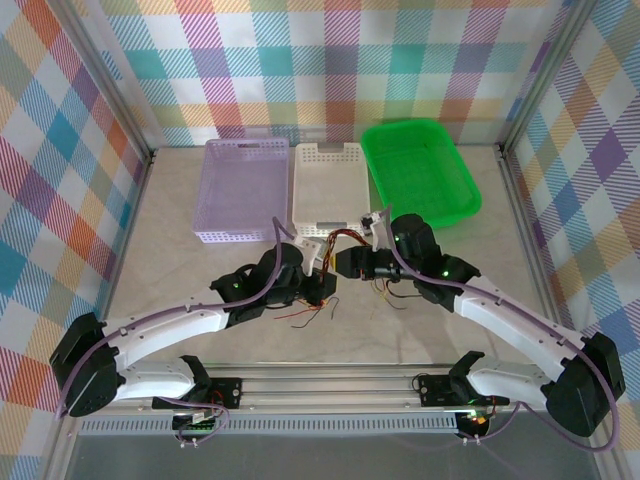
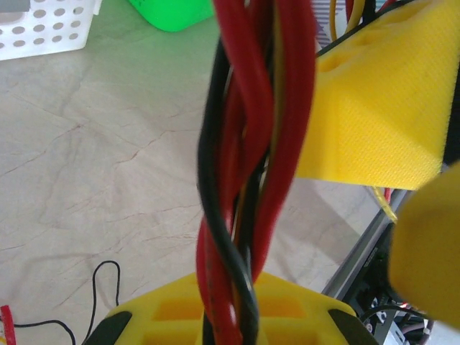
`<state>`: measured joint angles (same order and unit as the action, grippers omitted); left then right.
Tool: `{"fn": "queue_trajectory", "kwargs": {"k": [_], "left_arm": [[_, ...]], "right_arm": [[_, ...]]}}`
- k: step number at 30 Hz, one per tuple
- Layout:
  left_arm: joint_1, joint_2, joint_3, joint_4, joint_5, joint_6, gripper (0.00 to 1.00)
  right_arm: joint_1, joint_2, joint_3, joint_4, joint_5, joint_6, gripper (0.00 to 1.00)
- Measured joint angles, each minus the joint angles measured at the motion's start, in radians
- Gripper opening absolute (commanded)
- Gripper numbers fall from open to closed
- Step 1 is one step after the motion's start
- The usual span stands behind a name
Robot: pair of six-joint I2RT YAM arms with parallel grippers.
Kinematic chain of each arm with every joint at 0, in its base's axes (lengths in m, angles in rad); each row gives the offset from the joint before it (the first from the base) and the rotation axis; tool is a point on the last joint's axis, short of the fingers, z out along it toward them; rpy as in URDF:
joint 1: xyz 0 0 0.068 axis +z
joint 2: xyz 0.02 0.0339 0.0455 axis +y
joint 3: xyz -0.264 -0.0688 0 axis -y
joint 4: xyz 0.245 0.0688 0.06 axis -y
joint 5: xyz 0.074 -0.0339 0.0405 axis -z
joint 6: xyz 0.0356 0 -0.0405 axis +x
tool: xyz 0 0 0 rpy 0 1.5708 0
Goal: Untangle the cables
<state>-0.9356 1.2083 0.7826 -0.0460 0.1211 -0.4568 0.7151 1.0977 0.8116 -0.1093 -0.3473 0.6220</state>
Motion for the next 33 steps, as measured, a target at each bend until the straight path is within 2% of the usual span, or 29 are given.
{"fn": "queue_trajectory", "kwargs": {"k": [11, 13, 16, 18, 21, 22, 23, 25, 27, 33], "left_arm": [[-0.004, 0.005, 0.002, 0.002, 0.040, 0.000, 0.00], [-0.011, 0.007, 0.002, 0.007, 0.051, 0.000, 0.00], [-0.015, 0.008, 0.002, 0.018, 0.061, -0.002, 0.00], [-0.017, 0.008, 0.004, 0.023, 0.066, -0.002, 0.00], [-0.018, 0.001, 0.006, 0.017, 0.068, -0.002, 0.01], [-0.018, -0.006, 0.006, 0.011, 0.068, 0.000, 0.10], [-0.018, -0.014, 0.006, 0.003, 0.069, 0.001, 0.24], [-0.019, -0.042, 0.006, -0.009, 0.069, 0.010, 0.45], [-0.019, -0.088, 0.006, -0.021, 0.067, 0.020, 0.58], [-0.020, -0.251, 0.005, -0.051, 0.053, 0.031, 0.64]], "right_arm": [[0.006, -0.010, -0.062, 0.143, -0.001, 0.030, 0.38], [0.006, -0.009, -0.070, 0.169, -0.002, 0.039, 0.31], [0.008, -0.006, -0.074, 0.200, -0.005, 0.052, 0.15], [0.008, -0.006, -0.074, 0.211, -0.002, 0.056, 0.01], [0.008, -0.008, -0.077, 0.213, 0.006, 0.051, 0.00], [0.009, -0.012, -0.077, 0.211, 0.007, 0.051, 0.00], [0.010, -0.018, -0.077, 0.210, 0.008, 0.051, 0.00], [0.014, -0.036, -0.076, 0.201, 0.017, 0.043, 0.00], [0.014, -0.051, -0.076, 0.191, 0.023, 0.040, 0.00], [0.014, -0.051, -0.074, 0.167, 0.012, 0.021, 0.00]]}}
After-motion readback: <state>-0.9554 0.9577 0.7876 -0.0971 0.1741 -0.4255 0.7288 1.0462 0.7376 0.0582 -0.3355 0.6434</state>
